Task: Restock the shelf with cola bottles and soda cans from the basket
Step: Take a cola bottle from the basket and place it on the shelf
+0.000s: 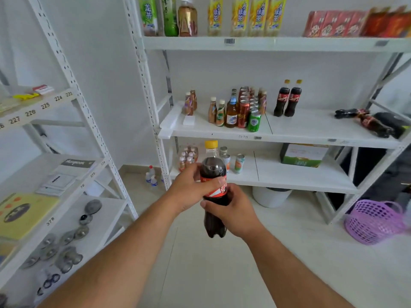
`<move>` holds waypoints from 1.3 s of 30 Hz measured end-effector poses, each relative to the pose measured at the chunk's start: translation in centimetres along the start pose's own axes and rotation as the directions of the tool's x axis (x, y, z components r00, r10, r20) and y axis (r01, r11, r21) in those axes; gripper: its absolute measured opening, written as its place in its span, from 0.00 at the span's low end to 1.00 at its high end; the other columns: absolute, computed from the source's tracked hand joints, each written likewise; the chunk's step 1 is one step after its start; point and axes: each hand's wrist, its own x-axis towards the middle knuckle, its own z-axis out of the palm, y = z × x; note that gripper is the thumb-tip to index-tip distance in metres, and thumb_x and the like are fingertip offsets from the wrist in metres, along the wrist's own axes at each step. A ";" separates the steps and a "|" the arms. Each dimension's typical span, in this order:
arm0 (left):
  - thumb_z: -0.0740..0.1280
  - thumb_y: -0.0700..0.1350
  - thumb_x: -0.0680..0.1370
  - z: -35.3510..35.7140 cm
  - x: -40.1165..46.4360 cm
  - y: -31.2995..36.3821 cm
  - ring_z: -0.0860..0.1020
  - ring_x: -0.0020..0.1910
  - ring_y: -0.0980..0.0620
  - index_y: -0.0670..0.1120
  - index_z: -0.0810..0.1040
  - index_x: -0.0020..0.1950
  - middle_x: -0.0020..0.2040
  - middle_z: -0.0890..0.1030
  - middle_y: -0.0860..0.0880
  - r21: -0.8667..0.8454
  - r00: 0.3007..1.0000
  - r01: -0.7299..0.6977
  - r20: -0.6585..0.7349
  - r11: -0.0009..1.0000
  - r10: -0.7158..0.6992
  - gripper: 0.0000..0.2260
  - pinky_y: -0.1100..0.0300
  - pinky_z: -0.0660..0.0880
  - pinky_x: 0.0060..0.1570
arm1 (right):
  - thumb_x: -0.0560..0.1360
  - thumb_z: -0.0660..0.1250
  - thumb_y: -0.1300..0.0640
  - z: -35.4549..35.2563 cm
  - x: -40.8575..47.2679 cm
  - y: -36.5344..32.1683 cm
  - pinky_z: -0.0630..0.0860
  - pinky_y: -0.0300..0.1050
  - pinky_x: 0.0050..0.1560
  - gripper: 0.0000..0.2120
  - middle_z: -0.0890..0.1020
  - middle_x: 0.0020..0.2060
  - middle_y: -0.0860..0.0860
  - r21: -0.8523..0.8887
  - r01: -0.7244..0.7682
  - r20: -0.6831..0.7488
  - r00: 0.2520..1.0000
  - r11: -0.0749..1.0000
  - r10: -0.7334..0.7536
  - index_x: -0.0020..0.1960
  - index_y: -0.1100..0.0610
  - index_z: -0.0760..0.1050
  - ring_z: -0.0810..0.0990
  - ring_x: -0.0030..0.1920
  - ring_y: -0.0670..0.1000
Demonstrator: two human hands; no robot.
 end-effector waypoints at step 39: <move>0.81 0.57 0.71 28.5 44.5 13.0 0.81 0.59 0.60 0.55 0.77 0.65 0.58 0.83 0.57 -0.005 0.959 -0.109 0.264 0.994 0.106 0.26 0.64 0.76 0.49 | 0.70 0.82 0.53 -36.1 34.7 5.9 0.82 0.45 0.55 0.19 0.87 0.48 0.46 0.024 0.013 -0.301 0.954 1.000 -0.005 0.58 0.49 0.80 0.86 0.50 0.44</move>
